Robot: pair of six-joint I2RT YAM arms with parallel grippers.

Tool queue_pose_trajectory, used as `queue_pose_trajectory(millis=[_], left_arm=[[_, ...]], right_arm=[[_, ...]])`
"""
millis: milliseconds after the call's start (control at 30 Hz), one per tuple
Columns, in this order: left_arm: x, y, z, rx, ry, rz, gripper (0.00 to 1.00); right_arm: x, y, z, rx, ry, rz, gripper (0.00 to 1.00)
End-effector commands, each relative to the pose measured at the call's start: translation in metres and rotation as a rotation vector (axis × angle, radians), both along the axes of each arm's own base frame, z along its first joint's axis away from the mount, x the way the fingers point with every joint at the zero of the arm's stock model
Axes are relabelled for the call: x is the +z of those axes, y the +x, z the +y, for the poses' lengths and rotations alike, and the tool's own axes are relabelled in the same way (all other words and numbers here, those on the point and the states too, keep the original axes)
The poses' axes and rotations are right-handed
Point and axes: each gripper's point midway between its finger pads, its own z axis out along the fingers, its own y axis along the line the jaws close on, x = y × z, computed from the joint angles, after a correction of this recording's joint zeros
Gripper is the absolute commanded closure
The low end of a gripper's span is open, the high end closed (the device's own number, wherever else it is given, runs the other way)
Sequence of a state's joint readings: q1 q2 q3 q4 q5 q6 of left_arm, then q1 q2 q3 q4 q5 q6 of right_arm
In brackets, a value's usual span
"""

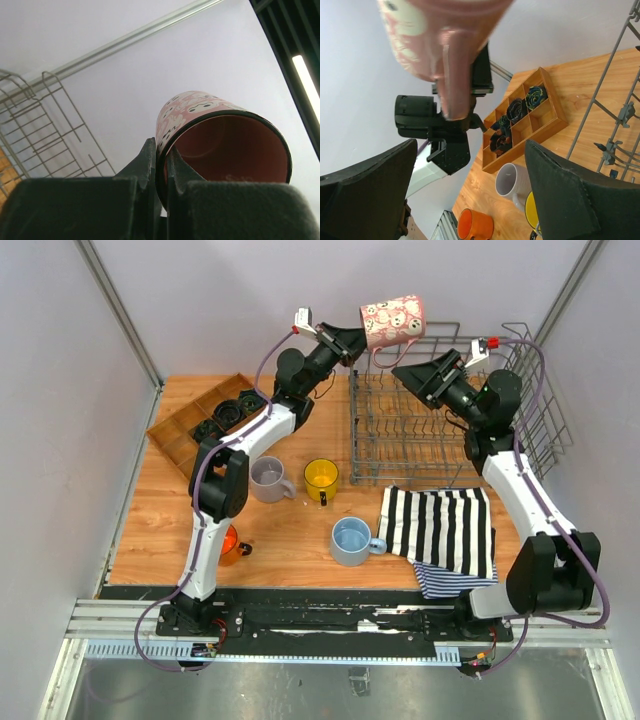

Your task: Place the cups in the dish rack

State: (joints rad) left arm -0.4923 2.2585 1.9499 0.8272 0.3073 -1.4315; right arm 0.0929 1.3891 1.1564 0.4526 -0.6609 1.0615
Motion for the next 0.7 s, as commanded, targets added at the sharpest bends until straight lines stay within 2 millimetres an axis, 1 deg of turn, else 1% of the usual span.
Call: queue_pose_trajectory(millis=[0, 167, 400, 600, 667], left_arm=[[0.065, -0.033, 0.016, -0.037, -0.170, -0.159, 1.00], [0.062, -0.041, 0.011, -0.046, -0.168, -0.168, 0.99], [0.059, -0.044, 0.009, -0.020, -0.129, -0.209, 0.99], [0.050, -0.041, 0.008, -0.009, -0.105, -0.198, 1.00], [0.049, -0.041, 0.006, -0.019, -0.098, -0.198, 1.00]], right_arm=[[0.017, 0.011, 0.003, -0.005, 0.008, -0.081, 0.14], [0.024, 0.016, 0.004, -0.002, 0.027, -0.131, 0.17], [0.031, 0.015, 0.004, -0.002, 0.045, -0.156, 0.19], [0.032, 0.013, 0.004, -0.004, 0.033, -0.155, 0.23], [0.028, 0.015, 0.004, -0.003, 0.019, -0.138, 0.25]])
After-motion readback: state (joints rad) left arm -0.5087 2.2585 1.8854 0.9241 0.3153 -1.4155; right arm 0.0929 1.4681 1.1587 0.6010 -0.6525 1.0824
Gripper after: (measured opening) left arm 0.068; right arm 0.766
